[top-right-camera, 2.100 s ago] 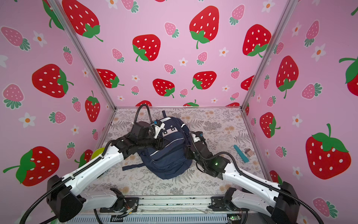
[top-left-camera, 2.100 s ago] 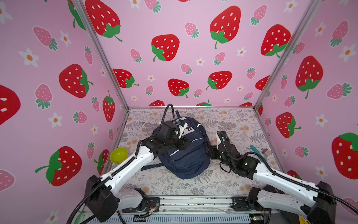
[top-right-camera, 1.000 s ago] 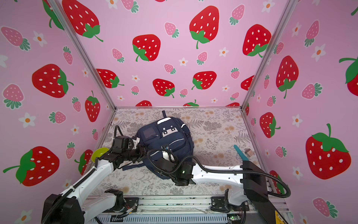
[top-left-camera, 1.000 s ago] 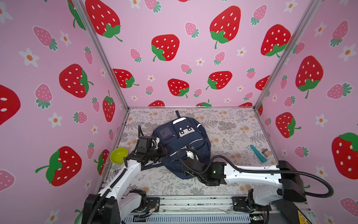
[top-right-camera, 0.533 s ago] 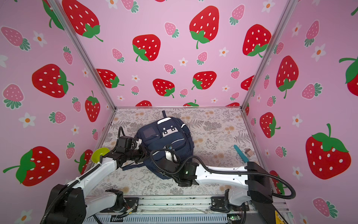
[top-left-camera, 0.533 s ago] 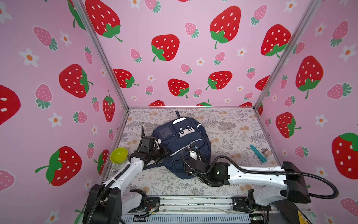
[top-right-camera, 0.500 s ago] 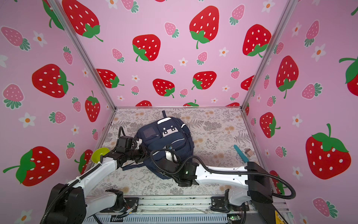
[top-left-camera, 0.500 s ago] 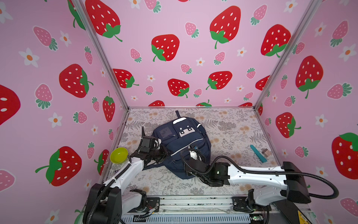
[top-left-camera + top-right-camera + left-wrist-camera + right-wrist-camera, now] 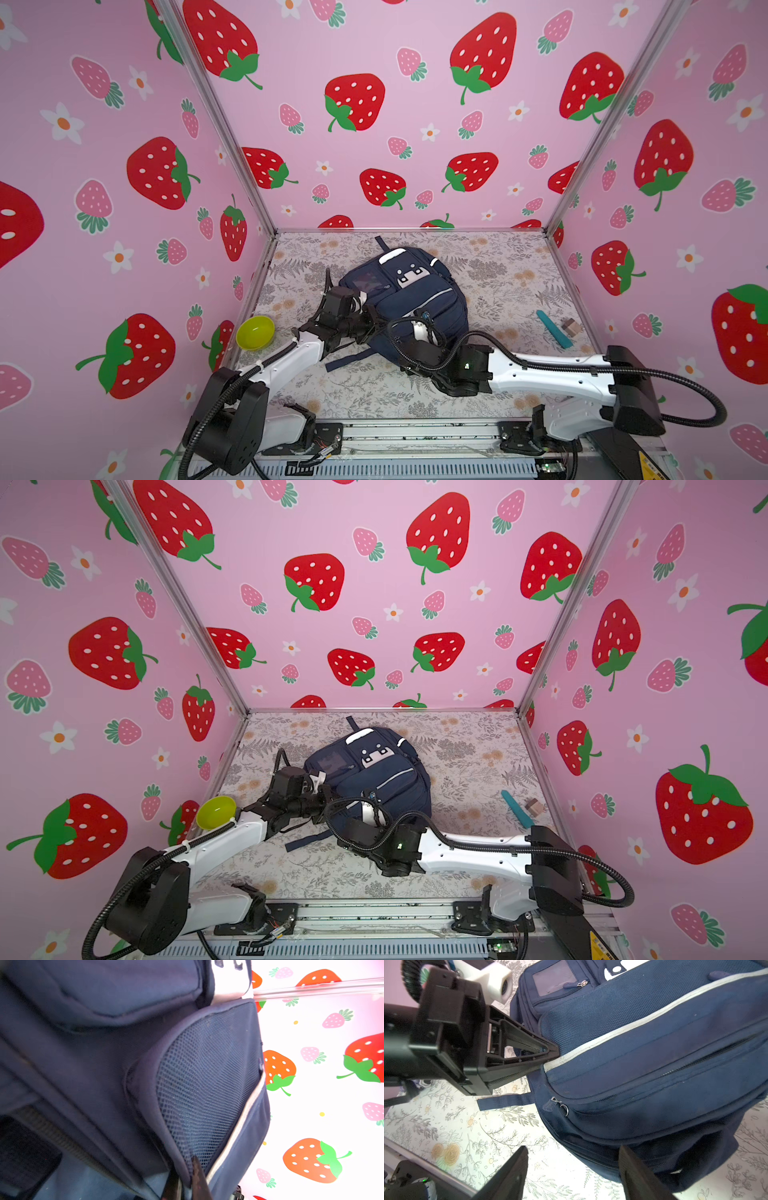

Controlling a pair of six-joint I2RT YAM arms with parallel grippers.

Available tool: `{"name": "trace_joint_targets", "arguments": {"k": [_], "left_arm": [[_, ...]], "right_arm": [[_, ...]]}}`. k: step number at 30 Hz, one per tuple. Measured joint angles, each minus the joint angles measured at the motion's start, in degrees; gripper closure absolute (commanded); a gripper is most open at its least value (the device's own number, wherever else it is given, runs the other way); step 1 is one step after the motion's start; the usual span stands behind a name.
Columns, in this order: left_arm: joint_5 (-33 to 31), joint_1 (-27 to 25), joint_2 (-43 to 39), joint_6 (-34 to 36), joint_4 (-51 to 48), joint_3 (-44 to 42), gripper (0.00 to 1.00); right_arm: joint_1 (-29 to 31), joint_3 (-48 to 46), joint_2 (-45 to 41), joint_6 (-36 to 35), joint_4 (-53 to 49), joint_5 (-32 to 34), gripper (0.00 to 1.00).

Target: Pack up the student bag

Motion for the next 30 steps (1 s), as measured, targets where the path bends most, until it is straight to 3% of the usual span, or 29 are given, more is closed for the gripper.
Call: {"name": "trace_joint_targets", "arguments": {"k": [3,15,22,30], "left_arm": [[-0.55,-1.31,0.33,-0.72,1.42,0.59,1.0],[-0.87,-5.01,3.17,-1.6,6.75,0.74,1.0],[-1.05,-5.81,4.61,-0.87,8.07,1.05,1.0],[-0.96,-6.16,5.18,-0.26,8.7,1.27,1.0]], "right_arm": [[-0.11,4.48,4.15,1.46,-4.72,1.57,0.17],[-4.09,16.7,16.81,5.88,-17.7,6.43,0.18],[-6.6,17.33,17.73,6.08,-18.86,5.46,0.27],[-6.67,16.55,17.4,6.34,-18.08,3.69,0.48]]}}
